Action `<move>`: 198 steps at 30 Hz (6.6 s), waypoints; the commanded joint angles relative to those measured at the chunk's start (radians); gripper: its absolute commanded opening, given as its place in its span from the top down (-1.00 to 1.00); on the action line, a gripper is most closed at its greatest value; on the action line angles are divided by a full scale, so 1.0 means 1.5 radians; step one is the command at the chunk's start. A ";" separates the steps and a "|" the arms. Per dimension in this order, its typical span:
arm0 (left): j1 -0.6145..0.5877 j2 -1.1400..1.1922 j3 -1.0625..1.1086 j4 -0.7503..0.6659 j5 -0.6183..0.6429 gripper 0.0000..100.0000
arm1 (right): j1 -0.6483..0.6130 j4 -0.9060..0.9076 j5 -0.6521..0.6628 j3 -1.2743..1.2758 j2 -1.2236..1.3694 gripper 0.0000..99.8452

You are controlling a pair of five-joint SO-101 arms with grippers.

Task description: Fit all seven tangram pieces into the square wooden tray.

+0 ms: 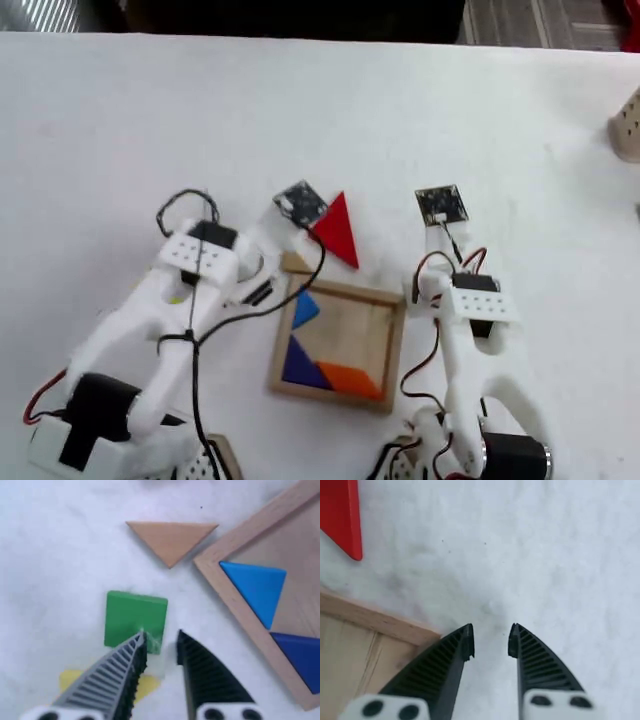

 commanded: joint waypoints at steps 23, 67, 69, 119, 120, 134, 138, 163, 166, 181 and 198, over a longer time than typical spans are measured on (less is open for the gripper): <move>-0.083 0.225 -0.208 0.044 -0.227 0.53 | 0.002 0.006 0.008 -0.029 -0.009 0.76; 0.157 -0.066 -0.202 0.287 0.211 0.95 | 0.002 0.006 0.008 -0.029 -0.009 0.76; 0.140 -0.066 -0.203 0.268 0.211 0.95 | 0.002 0.006 0.008 -0.029 -0.009 0.76; -0.066 0.501 -0.583 0.142 0.205 0.92 | 0.002 0.006 0.008 -0.029 -0.009 0.76; -0.067 0.501 -0.585 0.150 0.205 0.92 | 0.002 0.006 0.008 -0.029 -0.009 0.76; -0.062 0.378 -0.633 0.353 0.165 0.96 | 0.002 0.006 0.008 -0.029 -0.009 0.76; -0.047 0.308 -0.632 0.422 0.202 0.96 | 0.002 0.006 0.008 -0.029 -0.009 0.76; 0.383 0.029 -0.105 0.036 0.314 0.94 | 0.088 0.024 0.002 -0.056 -0.008 0.76; 0.388 0.029 -0.106 -0.002 0.312 0.94 | 0.088 0.024 0.002 -0.056 -0.008 0.76; 0.355 0.024 -0.038 -0.030 0.310 0.42 | 0.087 0.024 0.002 -0.057 -0.005 0.76; 0.069 -0.242 -0.031 0.118 0.309 0.51 | 0.086 0.024 0.002 -0.057 -0.005 0.76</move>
